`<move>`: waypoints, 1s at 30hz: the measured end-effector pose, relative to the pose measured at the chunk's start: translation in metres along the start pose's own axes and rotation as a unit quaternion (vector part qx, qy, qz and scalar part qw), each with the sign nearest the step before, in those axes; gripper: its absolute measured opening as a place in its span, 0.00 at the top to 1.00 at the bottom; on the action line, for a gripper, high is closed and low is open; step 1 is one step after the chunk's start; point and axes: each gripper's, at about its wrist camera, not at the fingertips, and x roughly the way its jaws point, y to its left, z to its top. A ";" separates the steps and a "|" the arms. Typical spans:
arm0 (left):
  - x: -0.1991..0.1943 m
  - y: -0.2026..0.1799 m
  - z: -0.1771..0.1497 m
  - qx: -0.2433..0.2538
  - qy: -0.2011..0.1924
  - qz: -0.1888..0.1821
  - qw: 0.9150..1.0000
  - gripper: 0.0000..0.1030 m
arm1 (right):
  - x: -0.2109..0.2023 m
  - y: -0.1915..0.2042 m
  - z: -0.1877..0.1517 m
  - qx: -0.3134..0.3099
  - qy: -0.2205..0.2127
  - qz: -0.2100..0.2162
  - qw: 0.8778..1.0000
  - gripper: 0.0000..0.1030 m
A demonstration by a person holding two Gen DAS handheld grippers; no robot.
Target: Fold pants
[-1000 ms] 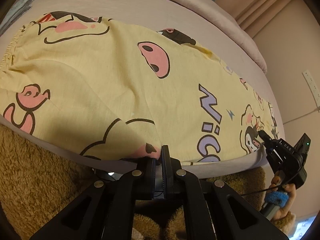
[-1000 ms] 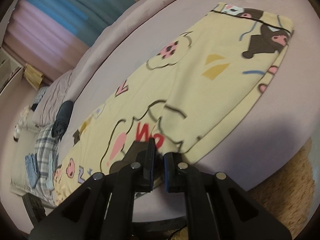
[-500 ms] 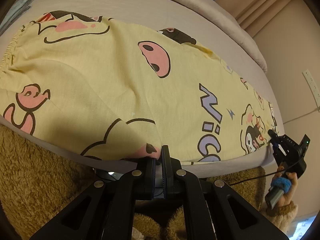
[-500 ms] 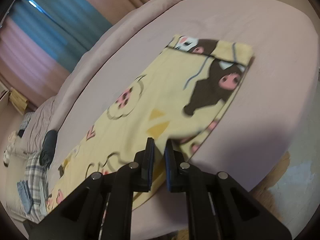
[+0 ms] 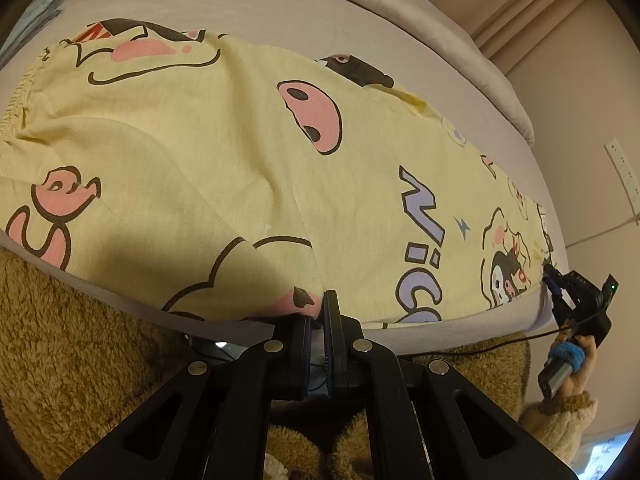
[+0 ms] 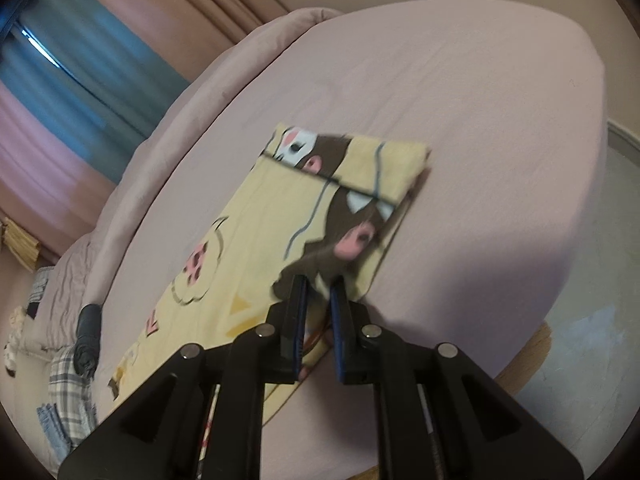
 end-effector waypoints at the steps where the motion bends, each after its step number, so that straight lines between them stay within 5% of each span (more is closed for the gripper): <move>1: 0.000 0.000 0.000 0.001 0.000 0.001 1.000 0.96 | 0.000 -0.002 0.004 0.000 -0.004 -0.005 1.000 0.86; 10: 0.000 -0.001 0.000 0.005 0.000 0.003 1.000 0.96 | 0.006 -0.005 0.032 -0.017 -0.034 -0.051 0.998 0.72; 13: -0.001 -0.002 -0.001 0.008 -0.003 0.002 1.000 0.97 | 0.010 -0.008 0.034 -0.029 -0.042 -0.059 0.997 0.80; 14: -0.002 -0.002 -0.001 0.008 -0.003 0.001 1.000 0.96 | 0.009 -0.005 0.034 -0.044 -0.049 -0.078 0.995 0.94; 21: -0.005 0.001 -0.003 0.012 0.003 -0.005 1.000 0.97 | -0.016 -0.010 0.044 -0.046 -0.085 -0.059 0.994 0.95; 30: -0.004 0.025 -0.004 -0.012 0.018 0.004 1.000 0.97 | -0.003 -0.016 0.047 -0.042 -0.064 -0.077 0.994 0.94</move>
